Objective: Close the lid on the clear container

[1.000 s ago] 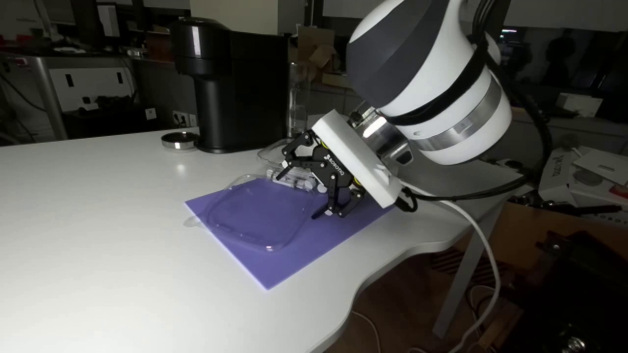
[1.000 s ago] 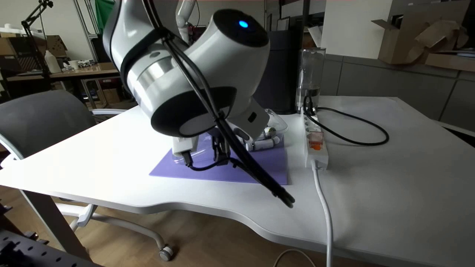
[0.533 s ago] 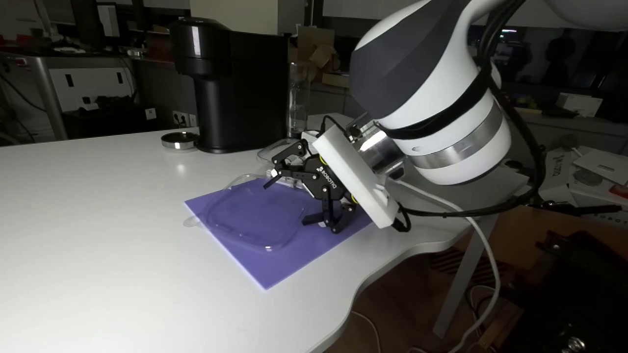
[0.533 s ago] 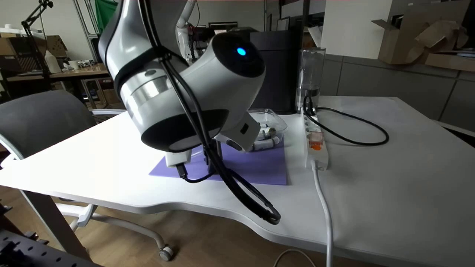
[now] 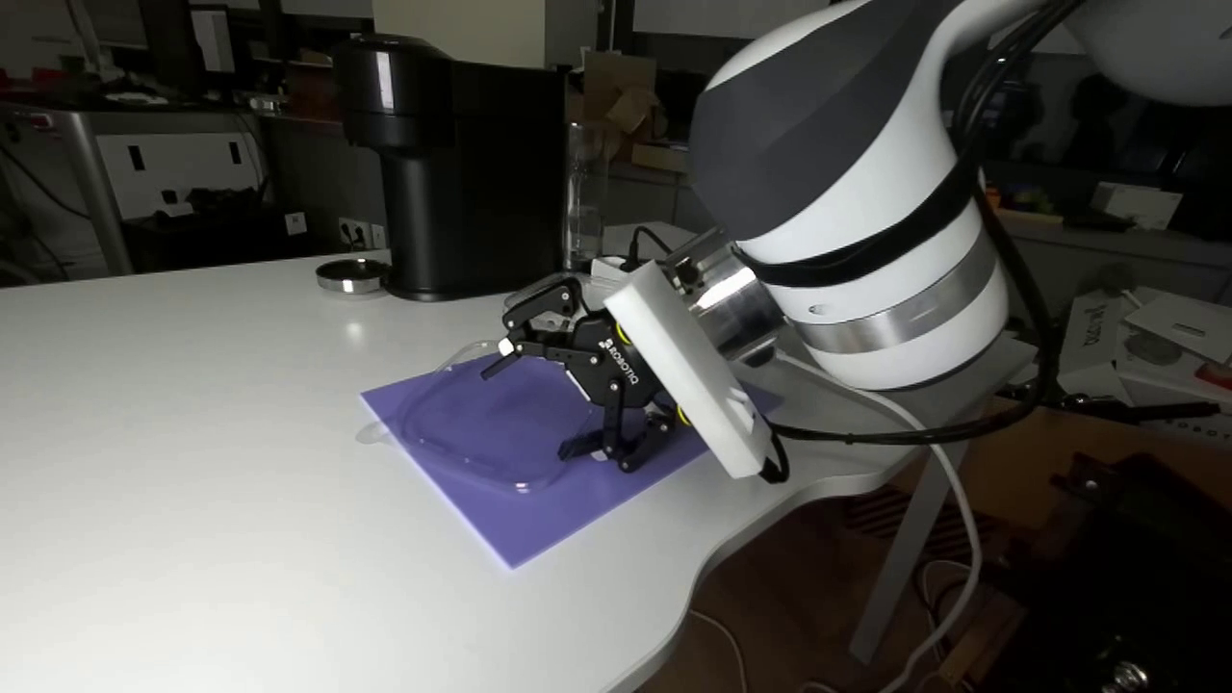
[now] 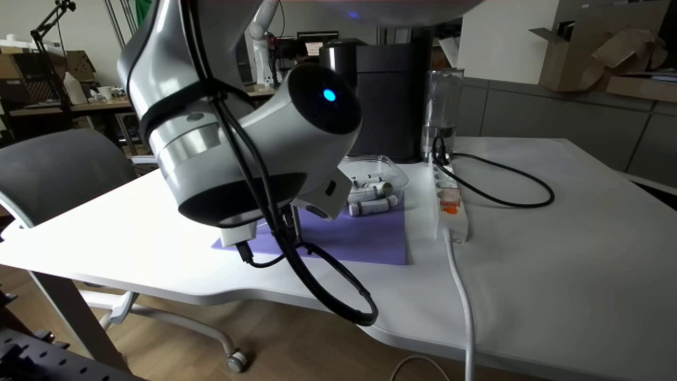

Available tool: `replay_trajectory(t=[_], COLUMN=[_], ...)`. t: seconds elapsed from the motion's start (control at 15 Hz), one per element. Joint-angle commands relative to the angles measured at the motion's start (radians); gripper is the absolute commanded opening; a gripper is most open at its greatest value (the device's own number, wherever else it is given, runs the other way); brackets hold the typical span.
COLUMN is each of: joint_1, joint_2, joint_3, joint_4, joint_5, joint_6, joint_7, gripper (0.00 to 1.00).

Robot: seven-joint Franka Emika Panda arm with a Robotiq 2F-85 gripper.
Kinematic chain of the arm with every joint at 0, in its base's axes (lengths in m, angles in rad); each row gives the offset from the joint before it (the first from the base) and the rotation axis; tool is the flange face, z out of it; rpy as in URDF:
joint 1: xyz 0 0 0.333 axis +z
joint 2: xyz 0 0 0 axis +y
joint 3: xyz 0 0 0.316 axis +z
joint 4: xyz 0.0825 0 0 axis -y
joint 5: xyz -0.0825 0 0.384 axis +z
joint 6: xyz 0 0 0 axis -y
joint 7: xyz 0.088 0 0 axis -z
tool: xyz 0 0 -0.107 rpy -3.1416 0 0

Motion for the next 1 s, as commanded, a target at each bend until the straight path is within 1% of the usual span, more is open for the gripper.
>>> replay_trajectory(t=[0.0, 0.27, 0.4, 0.93], joint_1=[-0.023, -0.037, -0.061, -0.202], joint_2=[0.064, 0.104, 0.115, 0.206], joint_3=[0.008, 0.013, 0.021, 0.059], joint_4=[-0.028, -0.032, -0.033, -0.047], joint_5=[-0.019, -0.033, -0.052, -0.129], joint_6=[0.0, 0.0, 0.0, -0.001], joint_7=[-0.041, -0.063, -0.081, -0.152], gripper=[1.0, 1.0, 1.0, 1.0])
